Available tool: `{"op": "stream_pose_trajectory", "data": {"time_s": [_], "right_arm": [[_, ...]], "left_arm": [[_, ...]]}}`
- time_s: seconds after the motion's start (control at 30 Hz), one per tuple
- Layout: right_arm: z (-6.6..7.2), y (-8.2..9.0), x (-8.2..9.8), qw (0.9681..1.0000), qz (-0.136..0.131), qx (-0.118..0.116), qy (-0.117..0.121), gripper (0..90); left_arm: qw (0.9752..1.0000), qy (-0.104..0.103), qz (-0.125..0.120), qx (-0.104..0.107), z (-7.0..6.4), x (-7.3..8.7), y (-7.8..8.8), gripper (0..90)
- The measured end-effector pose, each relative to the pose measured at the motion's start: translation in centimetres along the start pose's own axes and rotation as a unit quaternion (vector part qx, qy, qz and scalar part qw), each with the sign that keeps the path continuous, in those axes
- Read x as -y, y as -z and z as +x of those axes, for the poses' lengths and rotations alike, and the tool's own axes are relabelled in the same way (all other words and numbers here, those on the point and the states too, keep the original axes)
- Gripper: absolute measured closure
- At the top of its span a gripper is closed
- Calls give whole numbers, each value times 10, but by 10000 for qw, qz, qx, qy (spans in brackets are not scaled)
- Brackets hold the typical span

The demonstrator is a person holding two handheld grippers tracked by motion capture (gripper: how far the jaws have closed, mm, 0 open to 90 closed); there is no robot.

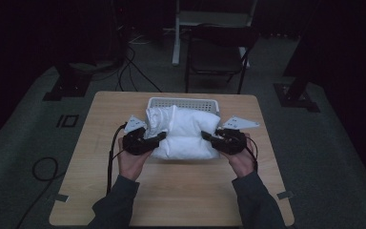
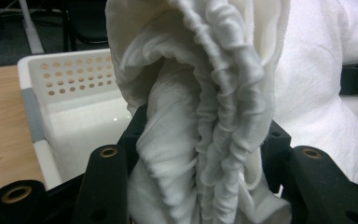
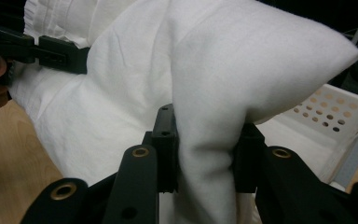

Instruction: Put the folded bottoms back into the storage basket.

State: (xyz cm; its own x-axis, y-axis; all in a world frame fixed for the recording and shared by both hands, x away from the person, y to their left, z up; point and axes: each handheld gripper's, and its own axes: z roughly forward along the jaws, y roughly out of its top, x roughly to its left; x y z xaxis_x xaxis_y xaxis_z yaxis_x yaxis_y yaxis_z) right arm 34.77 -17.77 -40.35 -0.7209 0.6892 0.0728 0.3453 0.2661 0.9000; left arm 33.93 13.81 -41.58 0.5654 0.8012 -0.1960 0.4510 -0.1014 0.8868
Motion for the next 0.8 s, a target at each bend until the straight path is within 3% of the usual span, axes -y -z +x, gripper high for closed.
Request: {"op": "stream_pose_trajectory", "data": {"time_s": [0.6, 0.8], "right_arm": [[-11, -18, -18, 9999, -66, 39, -105, 693], [-16, -27, -20, 9998, -14, 123, -146, 695]], "left_arm": [[9997, 252, -30, -53, 18, -13, -10, 517], [9996, 233, 13, -167, 22, -20, -15, 518]]}}
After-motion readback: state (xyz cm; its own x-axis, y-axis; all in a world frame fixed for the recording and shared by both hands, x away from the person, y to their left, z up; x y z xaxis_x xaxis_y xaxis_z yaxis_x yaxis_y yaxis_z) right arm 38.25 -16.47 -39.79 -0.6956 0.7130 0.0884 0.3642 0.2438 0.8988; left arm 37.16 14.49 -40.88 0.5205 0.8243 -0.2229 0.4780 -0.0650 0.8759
